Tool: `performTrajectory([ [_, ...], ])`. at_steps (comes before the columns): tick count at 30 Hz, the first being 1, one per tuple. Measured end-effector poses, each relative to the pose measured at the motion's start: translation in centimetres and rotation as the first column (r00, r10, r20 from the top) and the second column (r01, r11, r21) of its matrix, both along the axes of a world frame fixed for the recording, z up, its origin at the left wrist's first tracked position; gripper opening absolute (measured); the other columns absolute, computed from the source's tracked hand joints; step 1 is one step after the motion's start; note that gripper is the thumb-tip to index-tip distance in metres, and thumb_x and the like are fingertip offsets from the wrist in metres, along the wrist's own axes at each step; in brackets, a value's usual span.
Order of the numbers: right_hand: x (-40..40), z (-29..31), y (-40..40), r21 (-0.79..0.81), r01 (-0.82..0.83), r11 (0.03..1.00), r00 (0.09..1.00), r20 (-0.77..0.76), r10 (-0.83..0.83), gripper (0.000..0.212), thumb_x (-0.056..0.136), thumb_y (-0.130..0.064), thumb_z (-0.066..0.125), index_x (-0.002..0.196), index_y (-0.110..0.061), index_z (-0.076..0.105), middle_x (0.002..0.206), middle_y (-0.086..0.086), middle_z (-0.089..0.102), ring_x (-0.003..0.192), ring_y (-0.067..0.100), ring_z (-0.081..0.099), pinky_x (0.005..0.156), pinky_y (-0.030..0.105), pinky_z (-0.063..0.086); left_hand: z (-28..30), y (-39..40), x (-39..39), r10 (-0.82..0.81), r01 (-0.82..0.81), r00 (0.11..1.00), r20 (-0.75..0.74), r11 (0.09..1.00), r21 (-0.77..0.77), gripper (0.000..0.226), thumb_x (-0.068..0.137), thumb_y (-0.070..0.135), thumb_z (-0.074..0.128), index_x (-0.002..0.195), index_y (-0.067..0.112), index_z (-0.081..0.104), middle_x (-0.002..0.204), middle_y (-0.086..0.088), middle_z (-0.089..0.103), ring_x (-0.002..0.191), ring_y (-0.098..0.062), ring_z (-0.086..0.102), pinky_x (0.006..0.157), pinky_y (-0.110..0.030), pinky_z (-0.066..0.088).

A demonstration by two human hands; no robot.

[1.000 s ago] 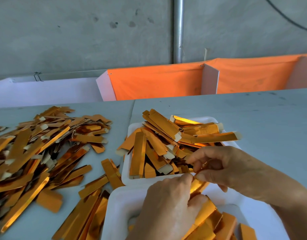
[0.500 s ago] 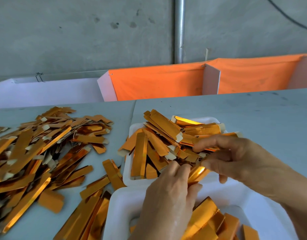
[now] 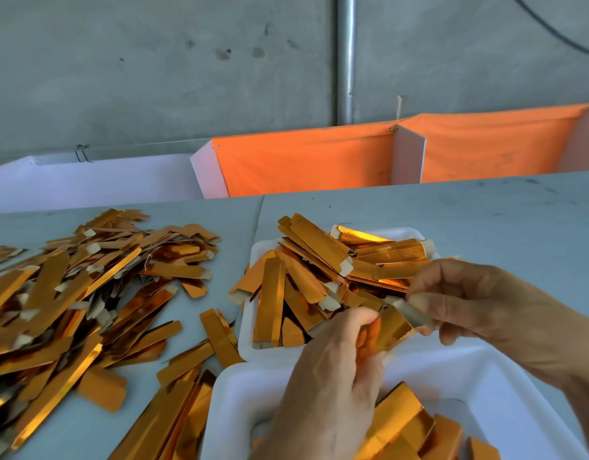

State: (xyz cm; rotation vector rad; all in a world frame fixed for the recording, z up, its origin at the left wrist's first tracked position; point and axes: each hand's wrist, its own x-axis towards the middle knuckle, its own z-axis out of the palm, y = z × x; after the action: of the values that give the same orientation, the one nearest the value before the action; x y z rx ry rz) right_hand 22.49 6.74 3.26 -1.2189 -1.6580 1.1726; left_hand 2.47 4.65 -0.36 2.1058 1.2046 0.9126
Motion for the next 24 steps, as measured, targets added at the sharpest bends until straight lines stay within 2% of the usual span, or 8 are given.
performTrajectory([
  [4, -0.5, -0.1, 0.1, -0.062, -0.038, 0.997, 0.993, -0.118, 0.03, 0.012, 0.069, -0.023, 0.07, 0.08, -0.016, 0.071, 0.071, 0.011, 0.066, 0.062, 0.014, 0.062, 0.055, 0.02, 0.05, 0.3, 0.1, 0.0, 0.012, -0.004, 0.996, 0.092, 0.996, -0.085, 0.024, 0.092, 0.035, 0.054, 0.108, 0.05, 0.043, 0.099, 0.026, 0.056, 0.098, 0.011, 0.049, 0.079, -0.003, 0.041],
  [6, -0.6, -0.2, 0.1, -0.092, -0.049, 0.995, 0.987, -0.16, 0.034, 0.009, 0.072, -0.019, 0.068, 0.08, -0.015, 0.071, 0.072, 0.011, 0.066, 0.063, 0.015, 0.062, 0.055, 0.019, 0.049, 0.4, 0.0, 0.0, 0.009, 0.01, 0.99, 0.143, 0.991, -0.132, 0.029, 0.09, 0.027, 0.058, 0.111, 0.046, 0.049, 0.101, 0.022, 0.06, 0.099, 0.009, 0.053, 0.079, -0.003, 0.042],
  [8, -0.7, -0.3, 0.1, -0.115, -0.053, 0.992, 0.984, -0.172, 0.033, 0.008, 0.074, -0.018, 0.067, 0.08, -0.014, 0.071, 0.074, 0.012, 0.066, 0.064, 0.016, 0.063, 0.056, 0.019, 0.05, 0.4, -0.1, 0.1, 0.007, 0.019, 0.984, 0.181, 0.989, -0.144, 0.033, 0.087, 0.026, 0.062, 0.111, 0.047, 0.052, 0.102, 0.023, 0.061, 0.101, 0.009, 0.053, 0.079, -0.003, 0.042],
  [11, -0.8, -0.2, 0.0, -0.137, -0.066, 0.988, 0.979, -0.2, 0.038, 0.011, 0.072, -0.02, 0.067, 0.079, -0.013, 0.071, 0.077, 0.013, 0.066, 0.065, 0.017, 0.063, 0.057, 0.02, 0.051, 0.6, 0.0, -0.1, -0.002, 0.042, 0.972, 0.237, 0.986, -0.162, 0.03, 0.084, 0.029, 0.069, 0.101, 0.05, 0.056, 0.1, 0.029, 0.06, 0.1, 0.01, 0.054, 0.078, -0.004, 0.042],
  [16, -0.9, 0.0, -0.2, -0.141, -0.13, 0.982, 0.982, -0.153, 0.108, 0.012, 0.069, -0.026, 0.07, 0.076, -0.016, 0.071, 0.075, 0.009, 0.068, 0.068, 0.016, 0.064, 0.061, 0.021, 0.051, 0.8, -0.1, -0.2, -0.006, 0.046, 0.97, 0.244, 0.986, -0.161, 0.029, 0.082, 0.026, 0.07, 0.093, 0.051, 0.058, 0.098, 0.032, 0.061, 0.097, 0.01, 0.057, 0.077, -0.004, 0.043],
  [20, -1.2, 0.1, -0.3, -0.083, -0.129, 0.988, 0.985, -0.13, 0.118, 0.008, 0.07, -0.023, 0.07, 0.074, -0.016, 0.068, 0.071, 0.01, 0.067, 0.066, 0.017, 0.064, 0.06, 0.022, 0.051, 0.8, -0.1, -0.2, 0.01, 0.026, 0.972, 0.236, 0.989, -0.147, 0.032, 0.083, 0.026, 0.07, 0.096, 0.052, 0.058, 0.099, 0.031, 0.061, 0.099, 0.01, 0.056, 0.078, -0.005, 0.044],
  [24, -1.4, 0.1, -0.3, -0.05, -0.119, 0.992, 0.988, -0.102, 0.114, 0.007, 0.072, -0.017, 0.07, 0.074, -0.013, 0.064, 0.069, 0.01, 0.066, 0.064, 0.017, 0.062, 0.06, 0.023, 0.051, 0.8, -0.2, -0.1, 0.038, -0.008, 0.976, 0.216, 0.99, -0.141, 0.028, 0.081, 0.026, 0.069, 0.099, 0.045, 0.058, 0.096, 0.03, 0.054, 0.096, 0.01, 0.053, 0.073, -0.004, 0.043],
])
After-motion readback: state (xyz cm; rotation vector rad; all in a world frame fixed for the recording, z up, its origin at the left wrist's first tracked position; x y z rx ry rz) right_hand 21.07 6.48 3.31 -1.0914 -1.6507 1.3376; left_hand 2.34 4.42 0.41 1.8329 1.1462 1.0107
